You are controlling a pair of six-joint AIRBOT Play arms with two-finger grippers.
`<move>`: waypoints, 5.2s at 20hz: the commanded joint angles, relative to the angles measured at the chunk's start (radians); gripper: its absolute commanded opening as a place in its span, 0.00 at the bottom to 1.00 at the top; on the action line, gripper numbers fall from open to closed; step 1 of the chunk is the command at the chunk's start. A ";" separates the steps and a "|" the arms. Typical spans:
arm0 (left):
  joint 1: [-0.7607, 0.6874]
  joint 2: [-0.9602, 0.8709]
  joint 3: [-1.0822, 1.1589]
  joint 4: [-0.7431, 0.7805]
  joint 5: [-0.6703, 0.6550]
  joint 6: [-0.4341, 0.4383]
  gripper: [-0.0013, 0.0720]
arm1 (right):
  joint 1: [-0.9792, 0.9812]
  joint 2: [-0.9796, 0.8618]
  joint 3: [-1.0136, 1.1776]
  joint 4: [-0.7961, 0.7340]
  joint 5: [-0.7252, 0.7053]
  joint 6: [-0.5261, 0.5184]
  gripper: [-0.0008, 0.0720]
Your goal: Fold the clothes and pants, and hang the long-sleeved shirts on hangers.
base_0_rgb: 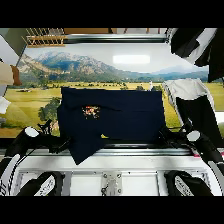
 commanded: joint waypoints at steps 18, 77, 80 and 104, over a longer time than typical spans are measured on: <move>0.041 0.136 0.247 0.146 -0.248 0.097 0.03 | -0.002 0.002 0.288 -0.297 0.430 -0.035 0.03; -0.487 -0.667 1.104 -0.119 -0.068 0.100 0.03 | -0.156 -0.913 0.953 0.364 0.434 -0.666 0.66; -0.487 -0.667 1.104 -0.119 -0.067 0.100 0.03 | -0.132 -0.919 0.953 0.385 0.404 -0.680 0.38; -0.742 -1.217 1.676 -0.119 -0.040 -0.017 0.03 | 0.130 -0.784 1.732 0.014 0.877 -0.415 0.03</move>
